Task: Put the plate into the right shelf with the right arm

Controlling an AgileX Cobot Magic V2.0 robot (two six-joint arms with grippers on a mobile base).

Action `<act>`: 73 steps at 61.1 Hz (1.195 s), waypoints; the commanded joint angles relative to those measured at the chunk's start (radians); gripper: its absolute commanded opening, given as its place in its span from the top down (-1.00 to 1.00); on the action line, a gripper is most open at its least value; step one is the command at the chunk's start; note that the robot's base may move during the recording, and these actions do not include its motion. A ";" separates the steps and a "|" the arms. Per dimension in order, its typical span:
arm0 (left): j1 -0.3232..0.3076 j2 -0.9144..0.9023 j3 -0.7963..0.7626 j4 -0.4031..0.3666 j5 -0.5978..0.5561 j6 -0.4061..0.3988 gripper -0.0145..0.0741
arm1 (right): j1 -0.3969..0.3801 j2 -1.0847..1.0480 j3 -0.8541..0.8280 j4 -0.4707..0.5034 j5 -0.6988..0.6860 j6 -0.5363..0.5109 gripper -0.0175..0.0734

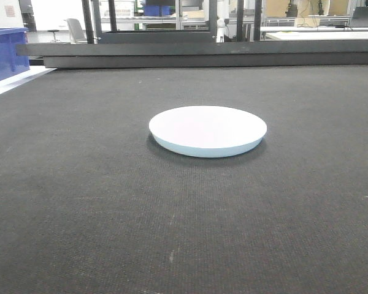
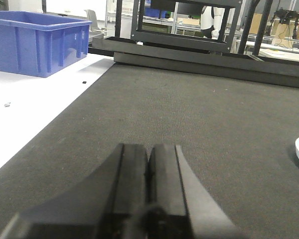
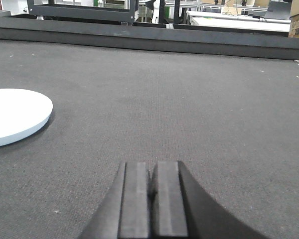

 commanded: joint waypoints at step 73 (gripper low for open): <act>0.002 -0.012 0.007 0.000 -0.091 -0.006 0.78 | -0.005 0.185 -0.349 -0.001 0.121 0.054 0.03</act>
